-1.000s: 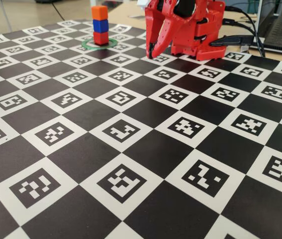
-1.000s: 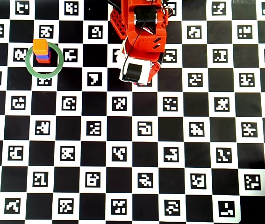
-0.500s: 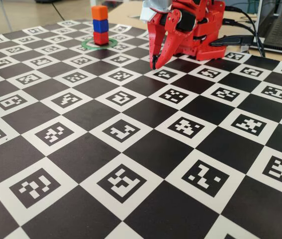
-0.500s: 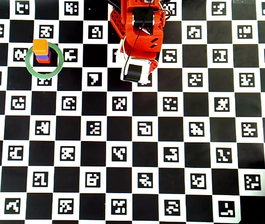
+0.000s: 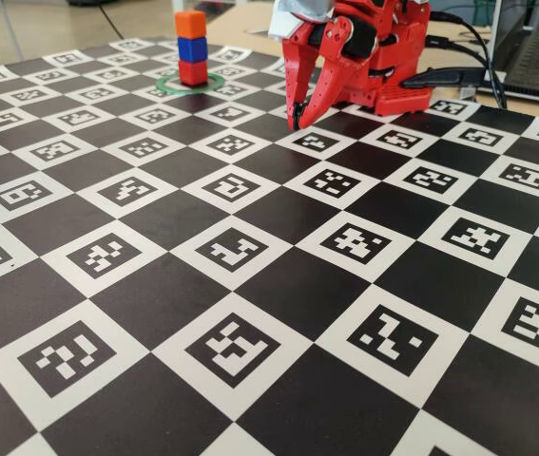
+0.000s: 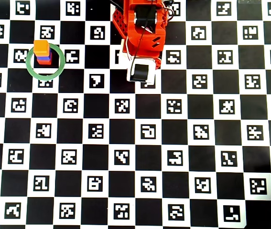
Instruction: Grab the red cube then put it in the green circle then put the blue cube on top and finally the orange cube on top
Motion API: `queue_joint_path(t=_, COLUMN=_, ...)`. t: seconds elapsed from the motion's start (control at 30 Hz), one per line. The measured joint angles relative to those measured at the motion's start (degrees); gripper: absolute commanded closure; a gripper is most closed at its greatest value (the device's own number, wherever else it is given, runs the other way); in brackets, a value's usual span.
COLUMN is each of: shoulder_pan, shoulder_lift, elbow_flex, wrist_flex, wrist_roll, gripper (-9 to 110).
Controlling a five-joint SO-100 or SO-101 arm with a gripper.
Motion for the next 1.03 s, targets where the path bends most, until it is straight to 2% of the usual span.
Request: queue_joint_path(t=1.03, shoulder_pan=-1.67, shoulder_lift=0.88, elbow_flex=0.0, wrist_flex=0.0, wrist_roll=0.09, gripper=107)
